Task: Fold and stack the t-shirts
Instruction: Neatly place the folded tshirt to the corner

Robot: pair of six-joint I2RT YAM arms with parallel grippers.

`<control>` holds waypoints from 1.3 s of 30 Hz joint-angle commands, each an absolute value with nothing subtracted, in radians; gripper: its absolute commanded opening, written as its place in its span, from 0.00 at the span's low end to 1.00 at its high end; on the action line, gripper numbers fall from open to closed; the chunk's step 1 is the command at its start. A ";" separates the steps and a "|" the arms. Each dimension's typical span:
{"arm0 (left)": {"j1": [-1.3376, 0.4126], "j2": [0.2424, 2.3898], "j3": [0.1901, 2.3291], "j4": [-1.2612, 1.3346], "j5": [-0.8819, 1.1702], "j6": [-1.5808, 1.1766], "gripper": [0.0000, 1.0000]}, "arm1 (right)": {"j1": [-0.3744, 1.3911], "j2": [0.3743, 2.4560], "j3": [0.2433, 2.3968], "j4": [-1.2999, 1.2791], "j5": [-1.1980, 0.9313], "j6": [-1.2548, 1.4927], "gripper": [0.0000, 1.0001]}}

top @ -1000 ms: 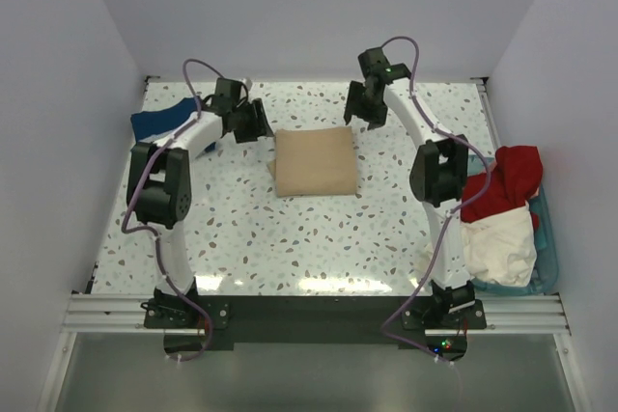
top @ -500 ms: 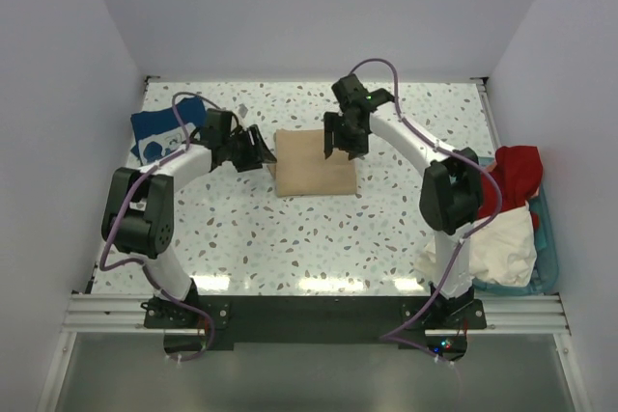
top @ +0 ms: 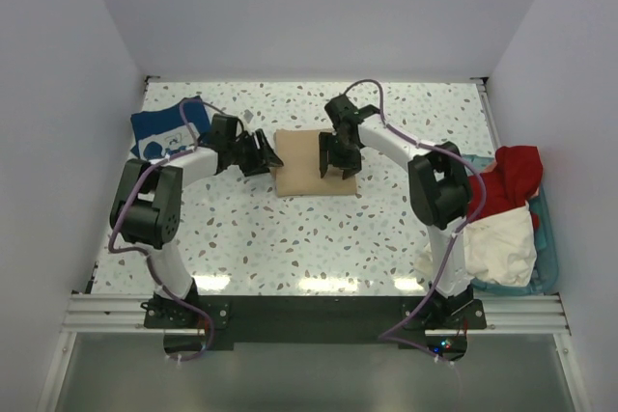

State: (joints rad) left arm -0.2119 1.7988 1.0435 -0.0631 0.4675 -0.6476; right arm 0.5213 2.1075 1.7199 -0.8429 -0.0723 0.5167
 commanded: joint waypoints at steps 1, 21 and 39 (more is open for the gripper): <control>-0.224 1.838 1.077 -0.015 0.474 -0.663 0.60 | 0.522 2.126 1.717 -0.811 -0.083 0.514 0.66; -0.267 1.951 1.083 0.011 0.396 -0.660 0.65 | 0.520 2.149 1.707 -0.808 -0.091 0.505 0.66; -0.339 2.014 1.110 0.002 0.330 -0.671 0.00 | 0.522 2.131 1.697 -0.810 -0.107 0.505 0.67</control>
State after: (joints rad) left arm -0.3275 1.9854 1.0927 0.1032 0.4107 -0.7162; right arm 0.5213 2.1525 1.7058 -0.8185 -0.0822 0.5121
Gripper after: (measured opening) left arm 0.115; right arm 0.666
